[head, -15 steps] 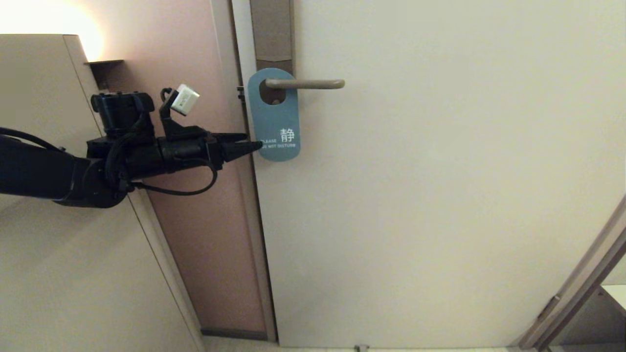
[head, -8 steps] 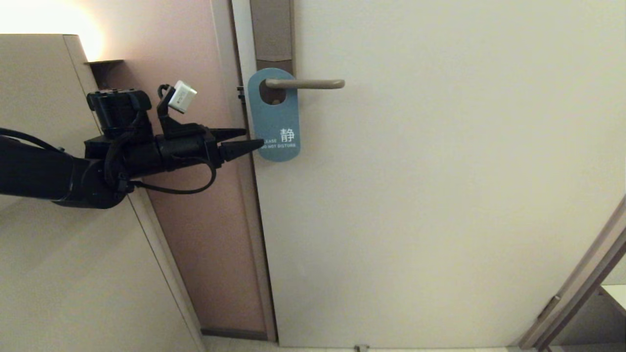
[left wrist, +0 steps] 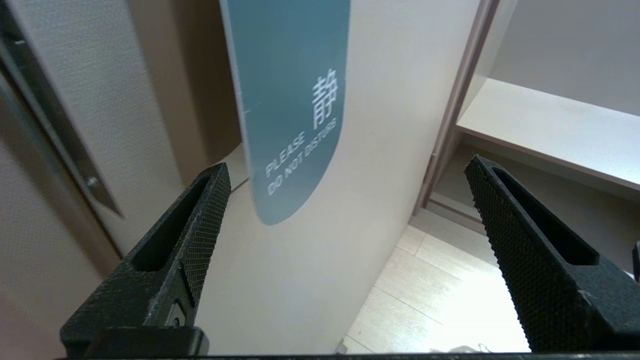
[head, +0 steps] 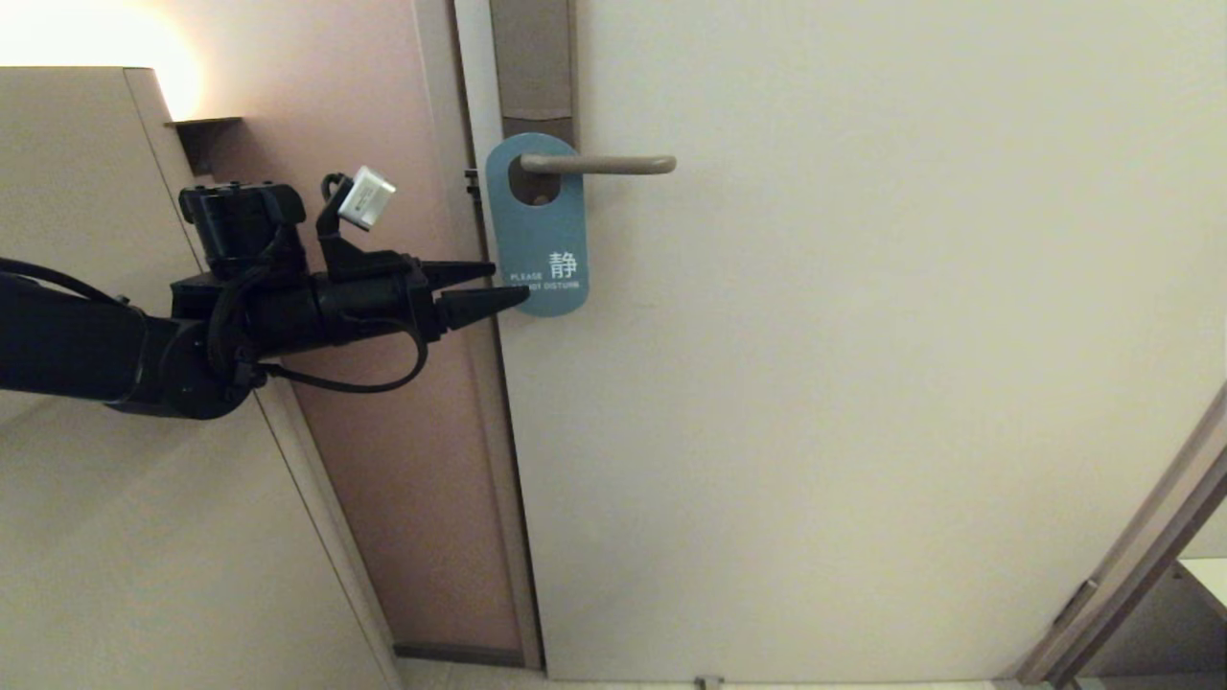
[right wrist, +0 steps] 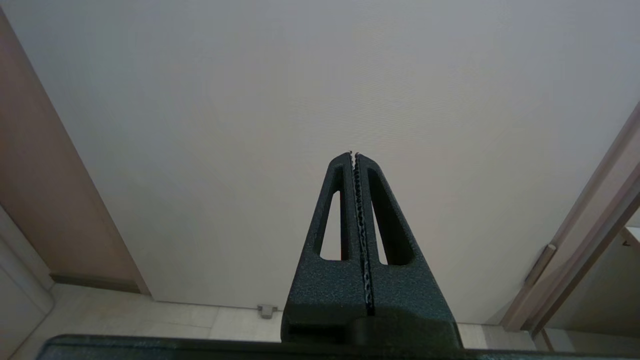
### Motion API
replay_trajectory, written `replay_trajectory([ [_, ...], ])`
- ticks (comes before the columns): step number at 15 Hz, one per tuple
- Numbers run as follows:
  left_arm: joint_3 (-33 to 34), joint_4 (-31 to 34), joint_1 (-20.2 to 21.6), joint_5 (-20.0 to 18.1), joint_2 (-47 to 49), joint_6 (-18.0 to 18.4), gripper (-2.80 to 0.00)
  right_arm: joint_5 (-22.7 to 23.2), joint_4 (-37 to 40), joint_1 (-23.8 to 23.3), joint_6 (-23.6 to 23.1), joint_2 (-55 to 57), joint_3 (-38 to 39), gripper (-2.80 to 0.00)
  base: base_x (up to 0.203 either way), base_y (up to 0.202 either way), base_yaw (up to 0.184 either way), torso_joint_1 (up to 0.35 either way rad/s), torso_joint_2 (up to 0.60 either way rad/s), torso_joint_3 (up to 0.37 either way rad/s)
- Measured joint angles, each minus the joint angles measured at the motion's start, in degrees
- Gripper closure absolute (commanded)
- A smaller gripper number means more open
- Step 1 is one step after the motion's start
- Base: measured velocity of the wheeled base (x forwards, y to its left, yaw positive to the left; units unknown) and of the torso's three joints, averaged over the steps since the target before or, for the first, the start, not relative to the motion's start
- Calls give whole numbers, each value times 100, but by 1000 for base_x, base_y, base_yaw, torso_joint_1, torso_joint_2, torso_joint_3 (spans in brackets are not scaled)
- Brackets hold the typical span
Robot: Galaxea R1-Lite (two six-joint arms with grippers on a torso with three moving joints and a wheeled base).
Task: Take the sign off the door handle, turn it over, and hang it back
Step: Take down the sign
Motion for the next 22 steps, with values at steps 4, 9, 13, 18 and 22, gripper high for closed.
replay_trajectory([
  [4, -111, 0, -66, 1, 85, -5, -280, 2, -2, 0, 2, 0, 0, 0, 0, 0, 0, 0, 0, 0],
  [9, -501, 12, -72, -5, 344, -24, -280, 2, 0, -2, 2, 0, 0, 0, 0, 0, 0, 0, 0, 0],
  [13, -553, 14, -157, 0, 439, -25, -280, 2, 1, -2, 2, 0, 0, 0, 0, 0, 0, 0, 0, 0],
  [18, -749, 17, -308, -10, 562, -32, -280, 1, 1, -2, 0, 0, 0, 0, 0, 0, 0, 0, 0, 0],
  [22, -914, 21, -404, -10, 647, -42, -280, -1, 1, -2, 2, 0, 0, 0, 0, 0, 0, 0, 0, 0],
])
